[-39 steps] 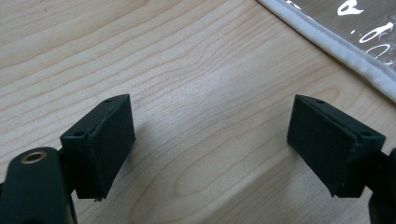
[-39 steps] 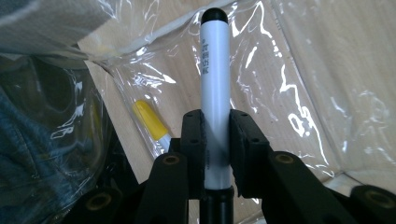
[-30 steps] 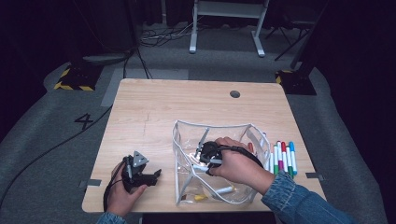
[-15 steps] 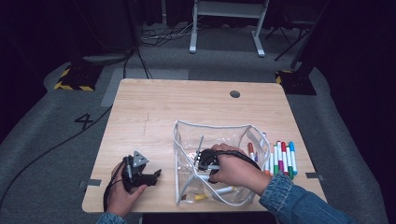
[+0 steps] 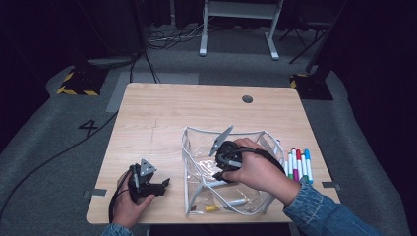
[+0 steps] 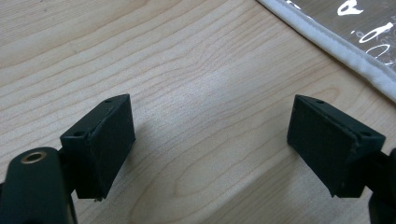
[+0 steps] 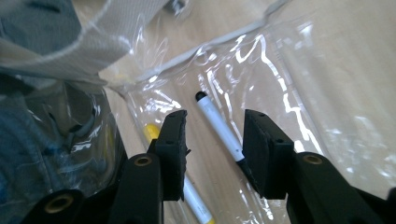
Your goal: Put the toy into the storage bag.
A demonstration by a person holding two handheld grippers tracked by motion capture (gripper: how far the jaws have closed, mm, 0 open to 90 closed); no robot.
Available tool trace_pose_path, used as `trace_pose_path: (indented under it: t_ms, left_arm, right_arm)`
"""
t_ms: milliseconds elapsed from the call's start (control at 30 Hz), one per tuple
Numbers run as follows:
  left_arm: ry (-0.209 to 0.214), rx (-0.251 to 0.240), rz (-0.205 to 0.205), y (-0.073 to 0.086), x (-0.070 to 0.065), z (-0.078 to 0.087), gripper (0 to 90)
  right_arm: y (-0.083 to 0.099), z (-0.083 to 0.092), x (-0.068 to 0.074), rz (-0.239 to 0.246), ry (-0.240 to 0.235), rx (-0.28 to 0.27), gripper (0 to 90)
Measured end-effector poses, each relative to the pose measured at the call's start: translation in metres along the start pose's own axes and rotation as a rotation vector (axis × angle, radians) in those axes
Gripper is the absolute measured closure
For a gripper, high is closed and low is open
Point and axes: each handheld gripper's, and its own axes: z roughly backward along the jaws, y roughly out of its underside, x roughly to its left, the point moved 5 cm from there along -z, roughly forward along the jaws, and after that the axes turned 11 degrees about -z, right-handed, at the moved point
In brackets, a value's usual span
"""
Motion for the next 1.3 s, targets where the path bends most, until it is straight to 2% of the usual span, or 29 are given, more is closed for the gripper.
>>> trace_pose_path:
  t_ms: [267, 500, 733, 900, 967, 1067, 1133, 1300]
  left_arm:
    - [0.000, 0.001, 0.001, 0.000, 0.000, 0.000, 15.3]
    - [-0.001, 0.002, -0.003, 0.000, 0.000, 0.000, 15.3]
    - [0.000, 0.002, -0.002, 0.000, 0.000, 0.000, 15.3]
    - [-0.001, 0.003, -0.004, 0.000, 0.000, 0.000, 15.3]
    - [-0.001, 0.002, -0.002, 0.000, 0.000, 0.000, 15.3]
    - [-0.001, 0.002, -0.003, 0.000, 0.000, 0.000, 15.3]
    - [-0.001, 0.002, -0.003, 0.000, 0.000, 0.000, 15.3]
    - [-0.001, 0.001, -0.002, 0.000, 0.000, 0.000, 15.3]
  right_arm:
    - [0.005, 0.044, -0.021, -0.097, 0.044, -0.146, 58.3]
    - [0.028, 0.075, -0.050, -0.204, 0.078, -0.245, 58.4]
    - [0.067, 0.100, -0.084, -0.338, 0.127, -0.310, 59.4]
    - [0.102, 0.110, -0.110, -0.438, 0.170, -0.328, 59.8]
    - [0.116, 0.113, -0.119, -0.486, 0.163, -0.349, 60.5]
    - [0.136, 0.118, -0.132, -0.526, 0.189, -0.368, 61.3]
    - [0.150, 0.120, -0.141, -0.566, 0.196, -0.372, 61.3]
    - [0.182, 0.113, -0.165, -0.649, 0.259, -0.345, 60.7]
